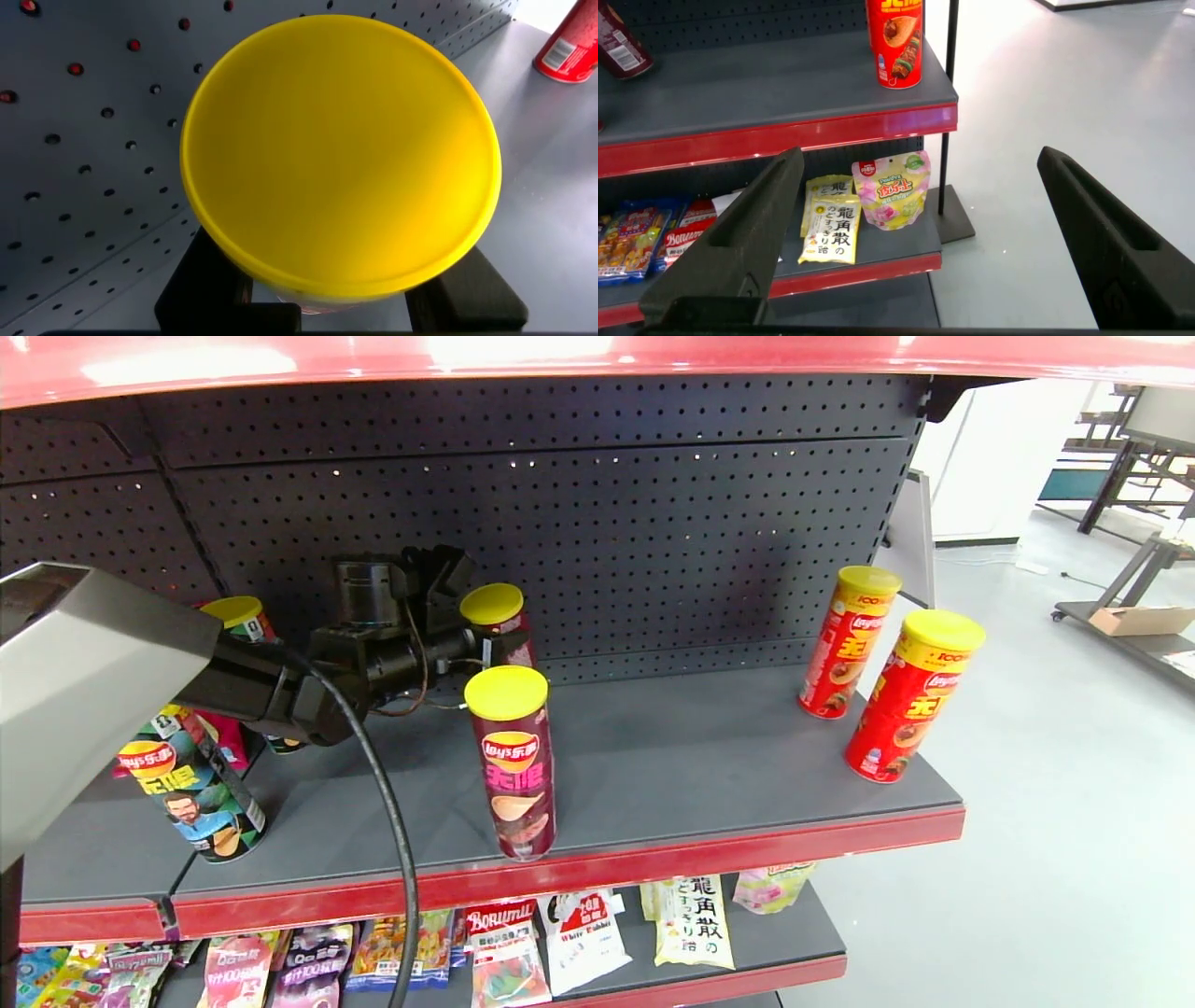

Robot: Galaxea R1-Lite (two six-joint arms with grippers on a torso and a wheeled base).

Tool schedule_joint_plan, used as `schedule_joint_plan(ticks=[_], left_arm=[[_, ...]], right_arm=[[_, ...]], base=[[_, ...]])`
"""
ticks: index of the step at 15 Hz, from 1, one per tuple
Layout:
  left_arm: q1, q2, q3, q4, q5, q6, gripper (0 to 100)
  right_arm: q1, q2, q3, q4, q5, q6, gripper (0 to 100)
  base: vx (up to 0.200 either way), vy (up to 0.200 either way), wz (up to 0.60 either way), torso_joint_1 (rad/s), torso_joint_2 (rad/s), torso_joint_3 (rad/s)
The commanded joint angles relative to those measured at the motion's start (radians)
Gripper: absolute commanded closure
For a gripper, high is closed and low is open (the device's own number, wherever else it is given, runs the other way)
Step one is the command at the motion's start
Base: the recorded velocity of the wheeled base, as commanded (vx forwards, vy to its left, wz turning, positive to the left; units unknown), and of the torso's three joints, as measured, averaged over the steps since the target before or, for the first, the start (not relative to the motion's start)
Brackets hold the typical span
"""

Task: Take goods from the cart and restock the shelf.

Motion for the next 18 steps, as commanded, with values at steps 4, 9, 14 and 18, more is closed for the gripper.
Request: schedule_joint_plan(ticks=[4, 9, 14, 18], left_arm=[[0.0, -0.01, 0.012, -0.001, 0.001, 0.0, 100], [-0.001, -0.004, 0.014, 0.002, 0.003, 0.001, 100], [0.0, -0.004, 0.028, 0.013, 0.009, 0.001, 100], [0.0, -0.004, 0.023, 0.024, 0.024, 0.003, 100]], right_arm=[[0.0, 0.001, -0.001, 0.0, 0.0, 0.0, 0], [0.0, 0.001, 0.0, 0.0, 0.0, 0.0, 0], [0.0, 0.001, 0.0, 0.0, 0.0, 0.0, 0], [0.0, 0.001, 0.0, 0.0, 0.0, 0.0, 0]], base=[[0.0, 0.0, 0.0, 0.0, 0.0, 0.0], [0.0, 0.0, 0.0, 0.0, 0.0, 0.0], [0.0, 0.0, 0.0, 0.0, 0.0, 0.0], [0.0, 0.0, 0.0, 0.0, 0.0, 0.0]])
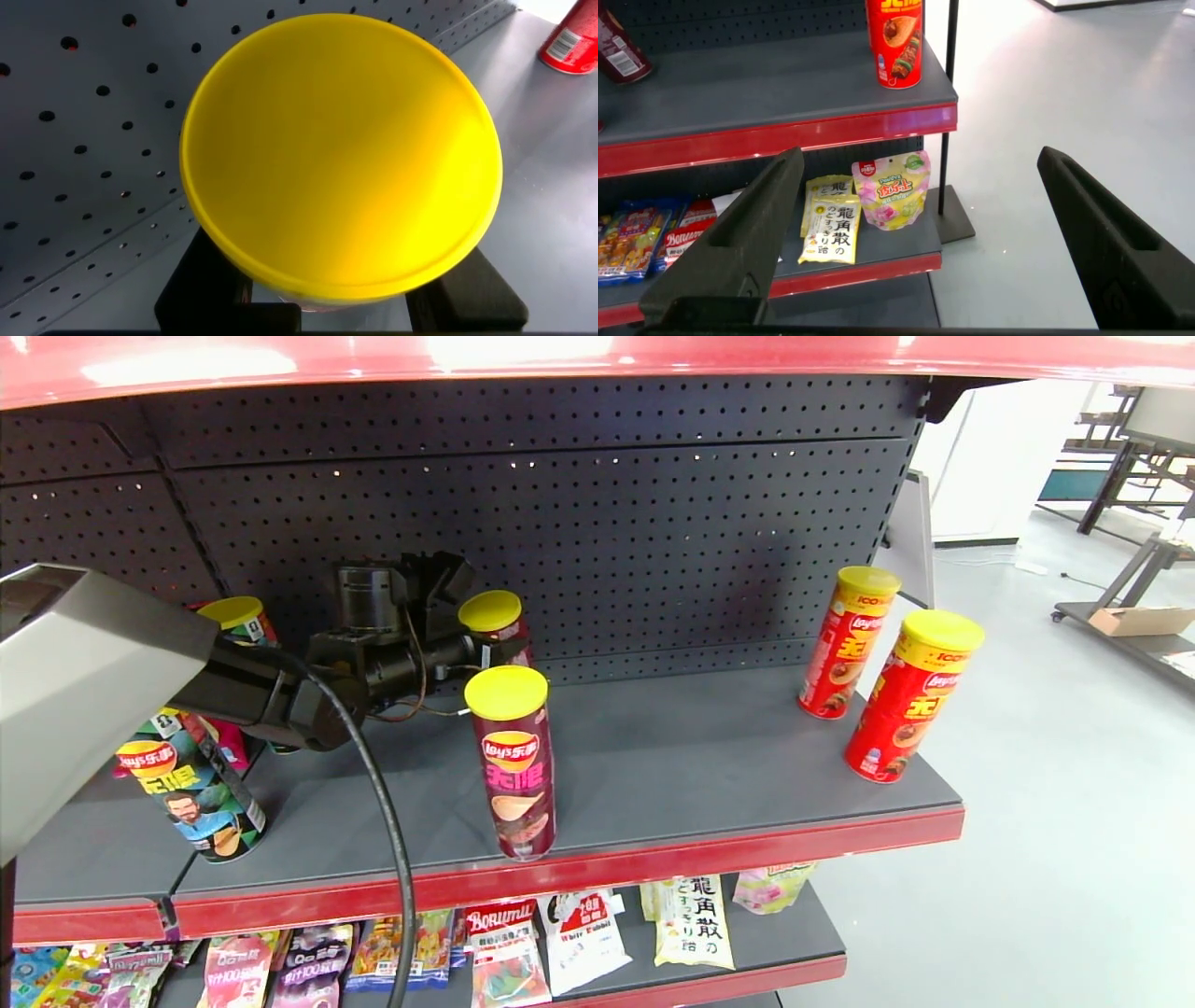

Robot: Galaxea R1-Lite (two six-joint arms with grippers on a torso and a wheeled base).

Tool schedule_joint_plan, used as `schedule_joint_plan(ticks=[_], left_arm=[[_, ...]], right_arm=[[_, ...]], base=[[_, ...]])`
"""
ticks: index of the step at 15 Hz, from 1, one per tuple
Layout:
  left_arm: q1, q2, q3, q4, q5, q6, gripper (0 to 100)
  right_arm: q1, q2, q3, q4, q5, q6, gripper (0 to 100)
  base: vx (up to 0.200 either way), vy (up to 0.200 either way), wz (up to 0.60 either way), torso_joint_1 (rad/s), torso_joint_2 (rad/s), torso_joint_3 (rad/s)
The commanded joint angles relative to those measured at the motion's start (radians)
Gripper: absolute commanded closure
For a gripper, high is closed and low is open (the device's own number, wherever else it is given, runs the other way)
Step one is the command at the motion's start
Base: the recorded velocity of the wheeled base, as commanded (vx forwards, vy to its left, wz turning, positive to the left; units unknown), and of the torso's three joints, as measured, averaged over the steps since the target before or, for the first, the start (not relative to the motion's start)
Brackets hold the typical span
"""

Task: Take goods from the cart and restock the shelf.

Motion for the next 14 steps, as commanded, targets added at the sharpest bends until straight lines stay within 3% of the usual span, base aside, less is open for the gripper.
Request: schedule_joint_plan(ticks=[1, 8, 9, 14], left_arm=[[0.0, 0.0, 0.0, 0.012, 0.009, -0.001, 100], [0.0, -0.002, 0.003, 0.014, 0.008, -0.001, 100], [0.0, -0.002, 0.003, 0.014, 0.008, -0.001, 0], [0.0, -0.008, 0.003, 0.015, 0.006, -0.004, 0]], right_arm=[[0.0, 0.001, 0.0, 0.0, 0.0, 0.0, 0], [0.0, 0.001, 0.0, 0.0, 0.0, 0.0, 0], [0.0, 0.001, 0.0, 0.0, 0.0, 0.0, 0], [0.0, 0.001, 0.0, 0.0, 0.0, 0.0, 0]], base=[[0.0, 0.0, 0.0, 0.0, 0.0, 0.0], [0.0, 0.0, 0.0, 0.0, 0.0, 0.0], [0.0, 0.0, 0.0, 0.0, 0.0, 0.0], [0.0, 0.0, 0.0, 0.0, 0.0, 0.0]])
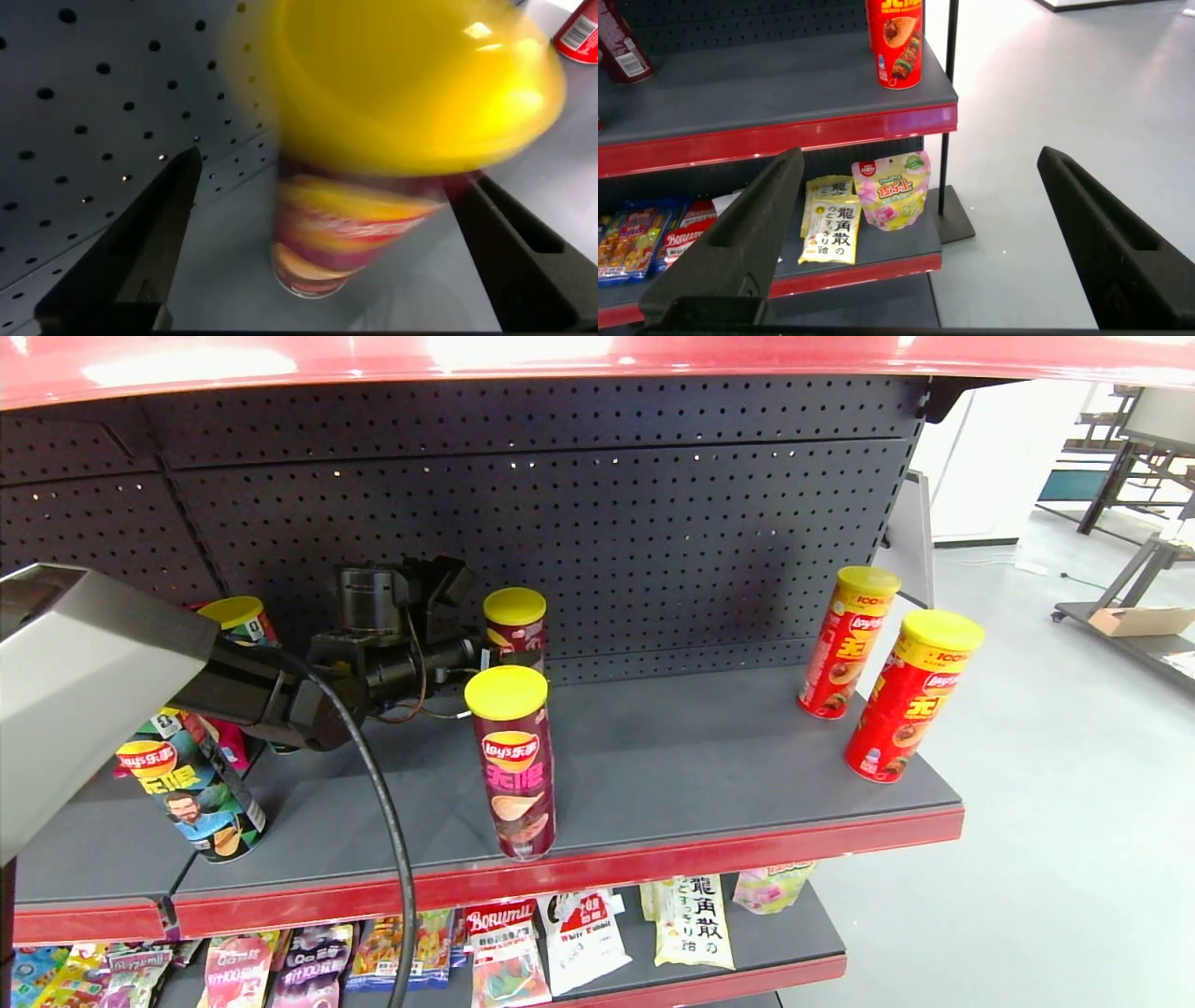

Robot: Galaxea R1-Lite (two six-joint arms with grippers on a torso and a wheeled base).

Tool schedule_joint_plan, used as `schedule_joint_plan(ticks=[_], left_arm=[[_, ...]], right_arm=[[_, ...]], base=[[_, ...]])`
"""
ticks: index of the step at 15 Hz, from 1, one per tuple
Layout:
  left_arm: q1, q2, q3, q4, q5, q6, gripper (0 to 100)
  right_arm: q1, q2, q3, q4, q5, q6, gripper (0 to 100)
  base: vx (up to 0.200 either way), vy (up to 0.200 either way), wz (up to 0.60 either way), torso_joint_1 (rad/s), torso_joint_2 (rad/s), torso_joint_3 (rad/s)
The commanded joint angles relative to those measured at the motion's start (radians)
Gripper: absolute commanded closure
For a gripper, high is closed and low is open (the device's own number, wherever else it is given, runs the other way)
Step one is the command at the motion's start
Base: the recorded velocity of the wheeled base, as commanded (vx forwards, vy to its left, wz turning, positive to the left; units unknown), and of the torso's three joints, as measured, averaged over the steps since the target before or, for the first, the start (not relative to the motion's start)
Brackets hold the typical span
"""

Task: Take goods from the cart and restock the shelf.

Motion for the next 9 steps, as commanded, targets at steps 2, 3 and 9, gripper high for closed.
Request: schedule_joint_plan(ticks=[2, 3, 9], left_arm=[[0.002, -0.013, 0.007, 0.003, 0.0, 0.0, 0], [0.003, -0.021, 0.013, 0.009, 0.0, 0.0, 0], [0.022, -0.079, 0.078, 0.032, -0.003, 0.003, 0]], right_arm=[[0.0, 0.001, -0.001, 0.0, 0.0, 0.0, 0], [0.0, 0.001, -0.001, 0.0, 0.0, 0.0, 0], [0.0, 0.001, 0.001, 0.0, 0.0, 0.0, 0]], base=[[0.0, 0.0, 0.0, 0.0, 0.0, 0.0], [0.0, 0.0, 0.0, 0.0, 0.0, 0.0], [0.0, 0.0, 0.0, 0.0, 0.0, 0.0]])
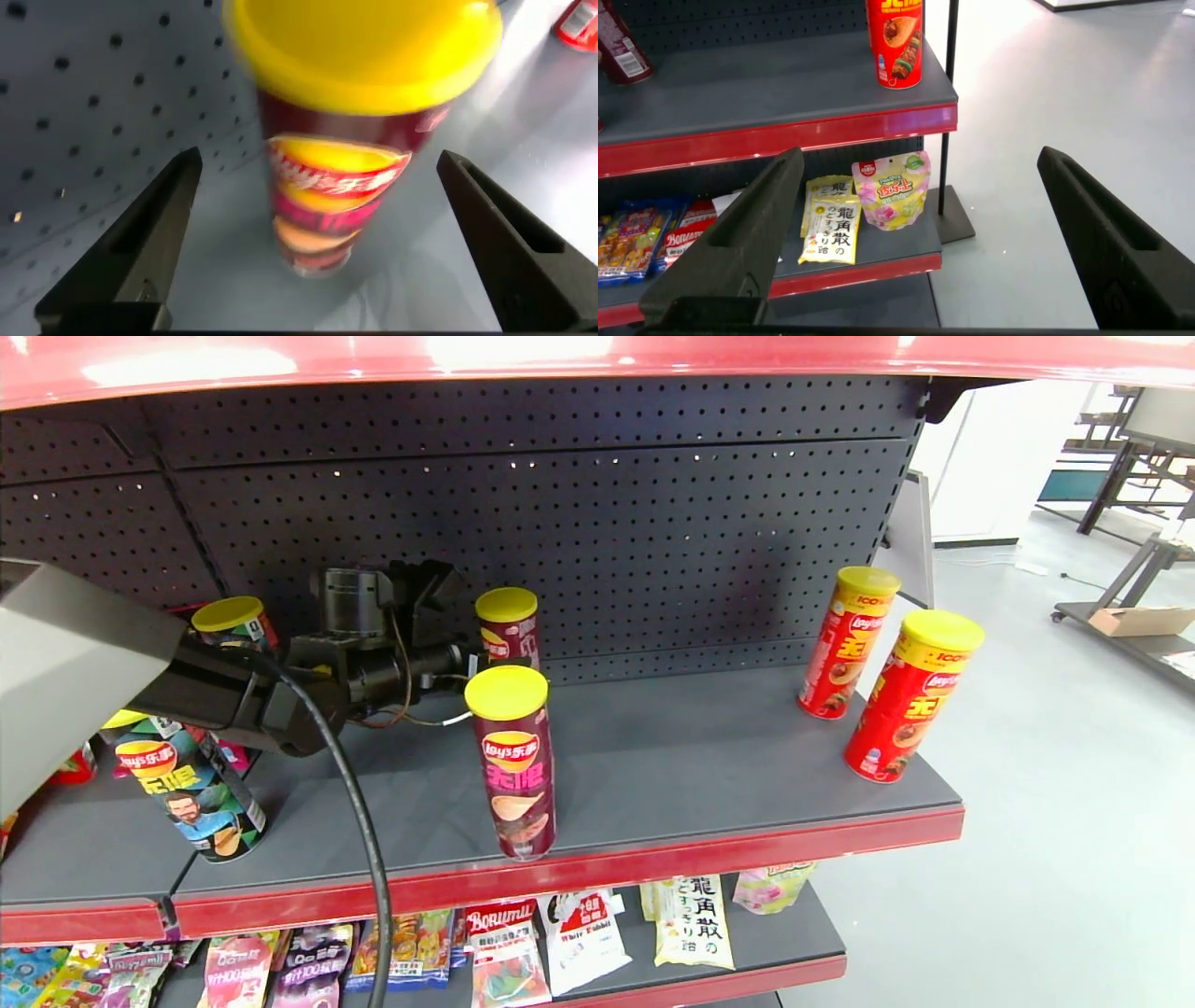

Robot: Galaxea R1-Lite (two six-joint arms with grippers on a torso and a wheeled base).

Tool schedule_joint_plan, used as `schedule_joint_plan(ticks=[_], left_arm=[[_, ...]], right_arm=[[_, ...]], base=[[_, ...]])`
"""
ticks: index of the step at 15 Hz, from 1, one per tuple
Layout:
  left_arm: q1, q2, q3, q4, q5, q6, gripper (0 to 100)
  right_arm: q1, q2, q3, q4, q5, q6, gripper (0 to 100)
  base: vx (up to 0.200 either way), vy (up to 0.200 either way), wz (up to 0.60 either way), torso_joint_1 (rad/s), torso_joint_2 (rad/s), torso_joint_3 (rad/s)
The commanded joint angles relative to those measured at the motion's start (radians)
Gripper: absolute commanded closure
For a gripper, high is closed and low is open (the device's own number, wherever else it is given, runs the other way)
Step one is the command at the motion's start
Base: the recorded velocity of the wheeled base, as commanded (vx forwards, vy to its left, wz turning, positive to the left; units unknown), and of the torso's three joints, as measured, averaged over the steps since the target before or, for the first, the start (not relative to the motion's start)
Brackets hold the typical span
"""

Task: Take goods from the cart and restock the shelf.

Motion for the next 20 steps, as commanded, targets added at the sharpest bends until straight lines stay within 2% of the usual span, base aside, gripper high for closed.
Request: schedule_joint_plan(ticks=[1, 7, 10, 11, 12, 16, 20], left_arm=[[0.016, -0.051, 0.027, 0.023, 0.0, 0.001, 0], [0.057, -0.186, 0.144, 0.1, 0.001, 0.005, 0], [0.091, -0.263, 0.215, 0.177, 0.003, 0.039, 0], [0.113, -0.303, 0.251, 0.223, 0.003, 0.065, 0], [0.125, -0.336, 0.274, 0.253, 0.004, 0.071, 0], [0.136, -0.468, 0.323, 0.394, 0.021, 0.074, 0], [0.165, -0.609, 0.411, 0.459, 0.079, 0.076, 0]], right_arm=[[0.0, 0.001, 0.0, 0.0, 0.0, 0.0, 0], [0.0, 0.001, -0.001, 0.0, 0.0, 0.0, 0], [0.0, 0.001, 0.0, 0.0, 0.0, 0.0, 0], [0.0, 0.001, -0.001, 0.0, 0.0, 0.0, 0], [0.0, 0.001, 0.0, 0.0, 0.0, 0.0, 0], [0.0, 0.001, 0.0, 0.0, 0.0, 0.0, 0], [0.0, 0.001, 0.0, 0.0, 0.0, 0.0, 0]], base=[[0.0, 0.0, 0.0, 0.0, 0.0, 0.0], [0.0, 0.0, 0.0, 0.0, 0.0, 0.0], [0.0, 0.0, 0.0, 0.0, 0.0, 0.0], [0.0, 0.0, 0.0, 0.0, 0.0, 0.0], [0.0, 0.0, 0.0, 0.0, 0.0, 0.0], [0.0, 0.0, 0.0, 0.0, 0.0, 0.0], [0.0, 0.0, 0.0, 0.0, 0.0, 0.0]])
